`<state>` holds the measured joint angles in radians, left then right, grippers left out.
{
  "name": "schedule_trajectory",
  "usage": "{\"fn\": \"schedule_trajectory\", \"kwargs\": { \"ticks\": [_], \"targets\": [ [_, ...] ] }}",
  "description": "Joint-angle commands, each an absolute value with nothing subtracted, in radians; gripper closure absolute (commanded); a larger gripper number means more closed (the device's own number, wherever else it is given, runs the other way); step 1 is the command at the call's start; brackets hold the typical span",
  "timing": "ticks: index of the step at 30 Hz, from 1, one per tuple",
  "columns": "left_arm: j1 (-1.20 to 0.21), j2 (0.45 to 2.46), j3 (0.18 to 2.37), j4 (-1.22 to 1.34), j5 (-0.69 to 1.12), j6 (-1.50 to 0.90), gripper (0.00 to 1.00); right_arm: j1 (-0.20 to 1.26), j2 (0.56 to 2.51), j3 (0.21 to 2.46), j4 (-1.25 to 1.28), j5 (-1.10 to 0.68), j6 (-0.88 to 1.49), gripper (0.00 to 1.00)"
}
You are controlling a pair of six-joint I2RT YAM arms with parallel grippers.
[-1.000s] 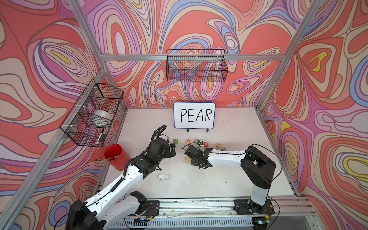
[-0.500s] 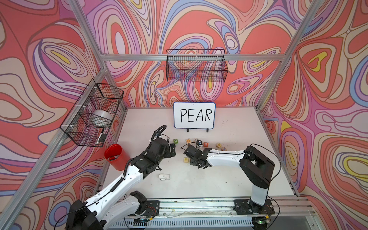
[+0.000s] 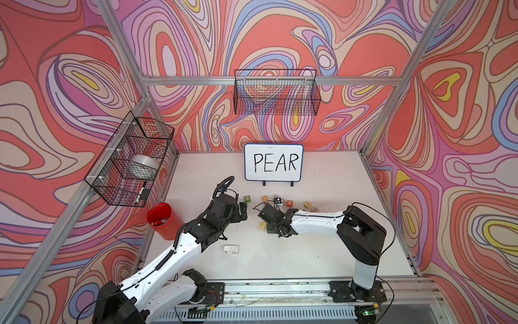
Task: Spell the uppercase word “pear” with letter blocks
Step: Move the letter block to the center of the board.
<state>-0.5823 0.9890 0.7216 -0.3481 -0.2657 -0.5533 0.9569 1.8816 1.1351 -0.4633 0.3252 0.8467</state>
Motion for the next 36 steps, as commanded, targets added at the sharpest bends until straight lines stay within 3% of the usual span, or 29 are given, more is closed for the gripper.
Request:
{"fn": "schedule_trajectory", "kwargs": {
  "ticks": [1,36],
  "targets": [
    [-0.580,0.991,0.711,-0.357,-0.279,-0.559,0.00,0.967,1.914,1.136,-0.468,0.301,0.842,0.71],
    [-0.580,1.011,0.721,-0.350,-0.271,-0.564,0.00,0.966,1.746,1.123,-0.518,0.381,0.940,0.52]
  ]
}}
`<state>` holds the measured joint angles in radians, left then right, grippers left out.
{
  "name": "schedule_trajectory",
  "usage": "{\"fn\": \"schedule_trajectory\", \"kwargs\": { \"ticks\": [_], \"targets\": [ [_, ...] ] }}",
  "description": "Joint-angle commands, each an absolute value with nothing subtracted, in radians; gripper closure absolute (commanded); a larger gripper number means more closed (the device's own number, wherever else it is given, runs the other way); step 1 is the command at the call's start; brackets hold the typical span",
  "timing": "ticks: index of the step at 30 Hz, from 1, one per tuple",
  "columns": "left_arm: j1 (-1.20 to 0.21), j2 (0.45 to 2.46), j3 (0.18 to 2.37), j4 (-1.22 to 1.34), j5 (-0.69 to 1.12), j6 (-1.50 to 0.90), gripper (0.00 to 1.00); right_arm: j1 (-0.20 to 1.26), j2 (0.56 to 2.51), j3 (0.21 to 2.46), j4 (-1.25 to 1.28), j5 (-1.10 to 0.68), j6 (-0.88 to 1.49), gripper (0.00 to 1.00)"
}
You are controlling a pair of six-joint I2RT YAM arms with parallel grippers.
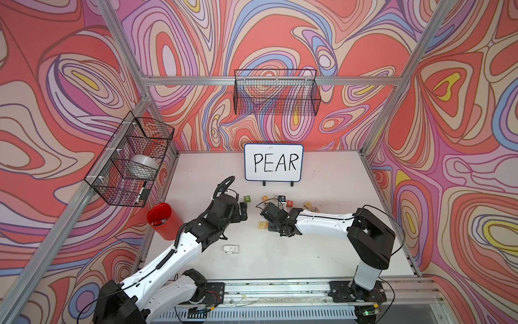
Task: Spell the uppercase word “pear” with letter blocks
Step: Move the letter block to the center of the board.
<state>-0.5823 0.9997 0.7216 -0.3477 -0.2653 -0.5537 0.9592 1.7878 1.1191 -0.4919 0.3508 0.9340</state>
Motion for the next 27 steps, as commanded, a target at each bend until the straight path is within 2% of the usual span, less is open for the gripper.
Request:
{"fn": "schedule_trajectory", "kwargs": {
  "ticks": [1,7,13,18,27],
  "targets": [
    [-0.580,1.015,0.723,-0.347,-0.267,-0.564,0.00,0.966,1.743,1.130,-0.532,0.394,0.947,0.51],
    [-0.580,1.020,0.726,-0.341,-0.265,-0.564,0.00,0.954,1.731,1.161,-0.623,0.470,0.984,0.49],
    [-0.581,1.035,0.735,-0.339,-0.268,-0.560,0.00,0.858,1.704,1.124,-0.649,0.472,1.048,0.47],
    [-0.580,1.052,0.748,-0.344,-0.271,-0.559,0.00,0.745,1.698,1.068,-0.555,0.411,0.968,0.47],
    [-0.580,1.053,0.752,-0.354,-0.296,-0.561,0.00,0.634,1.747,1.069,-0.526,0.378,0.816,0.47]
  ]
}}
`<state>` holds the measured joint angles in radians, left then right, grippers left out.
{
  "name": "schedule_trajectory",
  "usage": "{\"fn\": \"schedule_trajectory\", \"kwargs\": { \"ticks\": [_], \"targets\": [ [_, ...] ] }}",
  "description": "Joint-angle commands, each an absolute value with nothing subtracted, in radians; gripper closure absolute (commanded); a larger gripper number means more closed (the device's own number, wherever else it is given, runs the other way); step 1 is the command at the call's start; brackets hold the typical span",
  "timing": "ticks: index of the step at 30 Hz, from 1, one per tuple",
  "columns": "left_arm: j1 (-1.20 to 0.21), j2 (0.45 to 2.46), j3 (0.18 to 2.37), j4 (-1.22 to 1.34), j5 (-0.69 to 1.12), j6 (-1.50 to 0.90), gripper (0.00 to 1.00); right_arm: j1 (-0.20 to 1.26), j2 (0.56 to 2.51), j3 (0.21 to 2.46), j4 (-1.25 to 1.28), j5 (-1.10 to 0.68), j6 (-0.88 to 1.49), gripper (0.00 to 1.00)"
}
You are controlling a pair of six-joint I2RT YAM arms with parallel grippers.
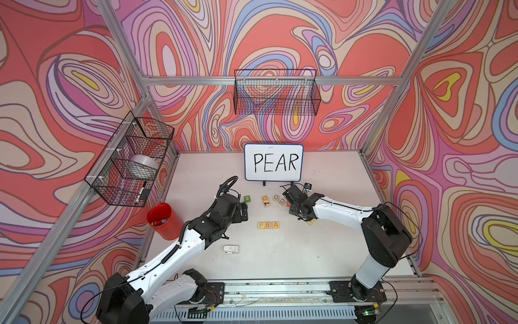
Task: Spell the uppercase word “pear” with letter blocks
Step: Move the letter block to the center of the board.
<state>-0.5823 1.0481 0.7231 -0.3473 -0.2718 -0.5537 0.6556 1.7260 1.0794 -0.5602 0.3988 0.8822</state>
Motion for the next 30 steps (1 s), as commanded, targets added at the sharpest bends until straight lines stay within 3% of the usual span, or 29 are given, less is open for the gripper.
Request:
{"fn": "schedule_trajectory", "kwargs": {
  "ticks": [1,20,25,30],
  "targets": [
    [-0.580,1.054,0.753,-0.354,-0.296,-0.560,0.00,0.628,1.750,1.067,-0.517,0.370,0.805,0.48],
    [-0.581,1.070,0.772,-0.363,-0.305,-0.558,0.00,0.578,1.835,1.039,-0.459,0.366,0.710,0.43],
    [-0.580,1.066,0.769,-0.367,-0.307,-0.560,0.00,0.577,1.838,1.032,-0.447,0.326,0.736,0.51],
    [-0.580,1.057,0.760,-0.365,-0.302,-0.567,0.00,0.578,1.829,1.039,-0.481,0.286,0.838,0.66]
  ]
}}
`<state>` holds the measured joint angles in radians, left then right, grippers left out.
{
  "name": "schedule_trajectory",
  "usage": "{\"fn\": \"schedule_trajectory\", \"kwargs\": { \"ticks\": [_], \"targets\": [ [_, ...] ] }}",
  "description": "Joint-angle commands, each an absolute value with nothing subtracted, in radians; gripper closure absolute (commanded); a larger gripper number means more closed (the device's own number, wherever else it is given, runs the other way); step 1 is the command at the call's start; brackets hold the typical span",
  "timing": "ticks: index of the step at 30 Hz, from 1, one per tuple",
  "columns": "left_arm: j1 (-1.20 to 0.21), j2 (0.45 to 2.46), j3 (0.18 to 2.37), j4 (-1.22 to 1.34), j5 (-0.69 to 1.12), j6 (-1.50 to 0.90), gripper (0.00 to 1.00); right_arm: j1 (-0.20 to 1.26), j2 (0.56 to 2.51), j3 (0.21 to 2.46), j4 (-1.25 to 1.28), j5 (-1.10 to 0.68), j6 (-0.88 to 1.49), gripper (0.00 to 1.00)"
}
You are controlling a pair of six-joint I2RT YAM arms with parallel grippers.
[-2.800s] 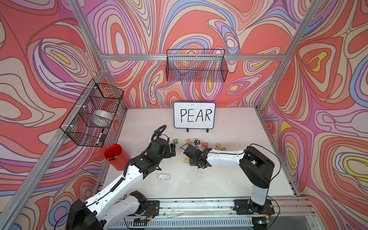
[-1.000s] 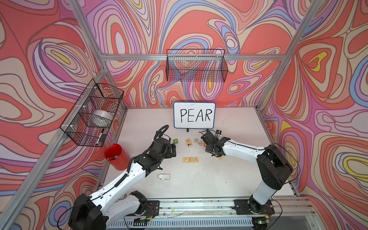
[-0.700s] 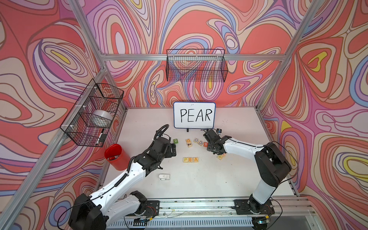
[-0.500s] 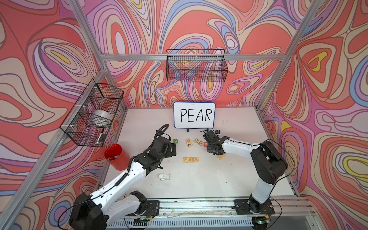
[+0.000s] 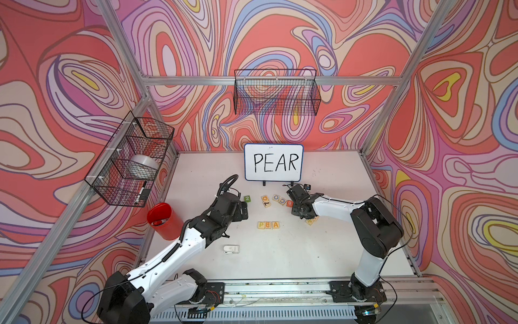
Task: Spell the uppercase word “pear” with letter blocks
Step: Move the letter block to the center of the board.
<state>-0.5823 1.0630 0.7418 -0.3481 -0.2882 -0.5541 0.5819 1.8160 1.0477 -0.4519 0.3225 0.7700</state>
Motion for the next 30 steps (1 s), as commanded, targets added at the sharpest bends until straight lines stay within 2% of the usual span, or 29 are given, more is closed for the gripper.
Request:
{"fn": "schedule_trajectory", "kwargs": {
  "ticks": [1,7,21,23,30],
  "targets": [
    [-0.580,1.054,0.758,-0.364,-0.301,-0.567,0.00,0.578,1.823,1.035,-0.479,0.271,0.865,0.69],
    [-0.580,1.038,0.746,-0.359,-0.293,-0.566,0.00,0.633,1.809,1.038,-0.519,0.276,0.991,0.77],
    [-0.581,0.981,0.703,-0.356,-0.276,-0.561,0.00,0.828,1.851,1.061,-0.599,0.331,1.293,0.77],
    [-0.580,0.974,0.700,-0.356,-0.276,-0.560,0.00,0.837,1.841,1.047,-0.605,0.335,1.328,0.74],
    [-0.580,0.964,0.689,-0.351,-0.272,-0.566,0.00,0.848,1.790,1.021,-0.585,0.366,1.312,0.53]
  ]
}}
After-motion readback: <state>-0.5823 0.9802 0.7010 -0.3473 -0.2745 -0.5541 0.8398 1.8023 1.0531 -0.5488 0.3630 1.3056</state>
